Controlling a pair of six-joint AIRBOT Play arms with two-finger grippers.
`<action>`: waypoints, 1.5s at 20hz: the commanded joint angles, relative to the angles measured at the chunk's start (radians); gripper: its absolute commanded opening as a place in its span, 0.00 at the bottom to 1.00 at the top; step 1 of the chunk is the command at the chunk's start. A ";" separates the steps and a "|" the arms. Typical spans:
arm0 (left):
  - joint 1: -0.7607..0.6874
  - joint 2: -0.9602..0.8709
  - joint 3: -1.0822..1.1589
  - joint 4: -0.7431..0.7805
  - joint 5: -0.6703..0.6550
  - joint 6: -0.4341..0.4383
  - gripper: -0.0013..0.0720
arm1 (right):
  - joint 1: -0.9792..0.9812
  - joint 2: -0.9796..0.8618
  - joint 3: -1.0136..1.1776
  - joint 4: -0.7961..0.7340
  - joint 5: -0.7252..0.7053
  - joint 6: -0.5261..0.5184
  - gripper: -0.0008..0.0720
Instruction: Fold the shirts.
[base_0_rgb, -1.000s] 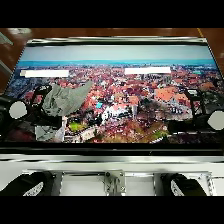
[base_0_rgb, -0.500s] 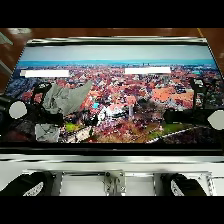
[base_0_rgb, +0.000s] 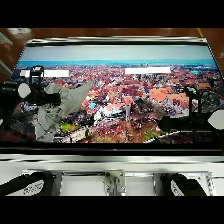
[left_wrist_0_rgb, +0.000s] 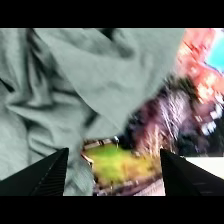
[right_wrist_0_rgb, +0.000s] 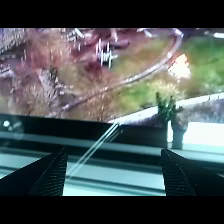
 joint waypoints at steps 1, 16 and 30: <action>0.096 -0.243 0.168 -0.026 -0.053 -0.001 0.99 | 0.000 0.000 0.000 0.040 0.048 0.002 0.96; 0.090 -0.435 0.341 -0.285 -0.163 0.153 0.05 | 0.000 0.000 -0.001 0.022 -0.117 -0.019 0.96; -0.631 0.037 0.346 -0.437 0.013 -0.002 0.06 | -0.001 0.000 0.242 -0.146 -0.101 -0.063 0.96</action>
